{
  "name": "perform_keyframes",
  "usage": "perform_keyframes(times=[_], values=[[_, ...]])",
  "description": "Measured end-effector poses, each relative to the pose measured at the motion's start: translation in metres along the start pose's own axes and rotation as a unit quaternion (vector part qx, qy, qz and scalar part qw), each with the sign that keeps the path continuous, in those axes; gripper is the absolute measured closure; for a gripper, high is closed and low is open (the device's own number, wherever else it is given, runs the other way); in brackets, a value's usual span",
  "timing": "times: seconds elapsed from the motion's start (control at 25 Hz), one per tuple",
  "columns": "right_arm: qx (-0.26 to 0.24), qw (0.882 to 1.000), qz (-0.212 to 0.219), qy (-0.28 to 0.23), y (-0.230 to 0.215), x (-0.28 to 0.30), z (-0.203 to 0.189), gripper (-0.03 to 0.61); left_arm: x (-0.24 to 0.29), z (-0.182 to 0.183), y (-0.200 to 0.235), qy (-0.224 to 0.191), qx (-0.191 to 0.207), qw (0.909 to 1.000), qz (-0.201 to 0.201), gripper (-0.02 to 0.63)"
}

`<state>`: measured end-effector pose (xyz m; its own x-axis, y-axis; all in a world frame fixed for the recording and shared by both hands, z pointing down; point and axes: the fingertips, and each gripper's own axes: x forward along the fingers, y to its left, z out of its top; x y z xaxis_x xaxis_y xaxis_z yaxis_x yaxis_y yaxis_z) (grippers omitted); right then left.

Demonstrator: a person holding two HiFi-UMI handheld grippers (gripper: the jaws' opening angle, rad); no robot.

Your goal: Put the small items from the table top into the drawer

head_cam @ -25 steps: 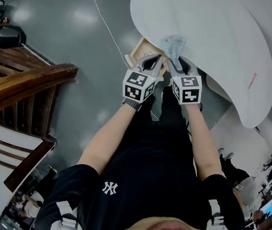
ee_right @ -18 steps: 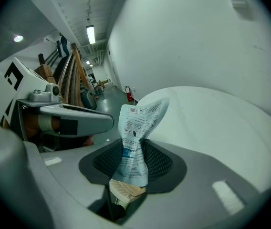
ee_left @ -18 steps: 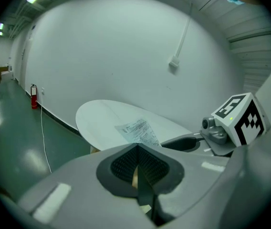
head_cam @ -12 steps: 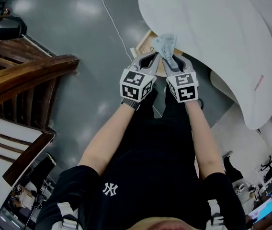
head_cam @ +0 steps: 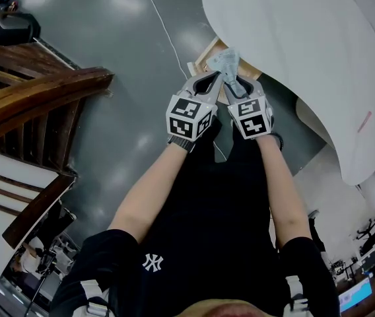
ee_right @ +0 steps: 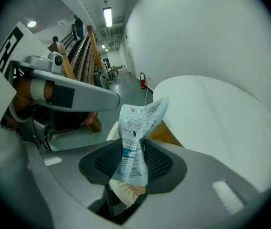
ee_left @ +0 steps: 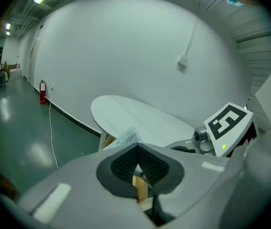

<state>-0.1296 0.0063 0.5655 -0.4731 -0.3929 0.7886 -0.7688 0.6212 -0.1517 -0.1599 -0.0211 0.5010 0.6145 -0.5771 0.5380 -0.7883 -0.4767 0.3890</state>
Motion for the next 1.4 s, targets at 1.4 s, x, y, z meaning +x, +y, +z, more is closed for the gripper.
perform_keyframes(times=[1.4], values=[[-0.017, 0.992, 0.036, 0.116, -0.011, 0.092, -0.059, 0.322, 0.029, -0.017, 0.04, 0.003, -0.003, 1.0, 0.006, 0.614]])
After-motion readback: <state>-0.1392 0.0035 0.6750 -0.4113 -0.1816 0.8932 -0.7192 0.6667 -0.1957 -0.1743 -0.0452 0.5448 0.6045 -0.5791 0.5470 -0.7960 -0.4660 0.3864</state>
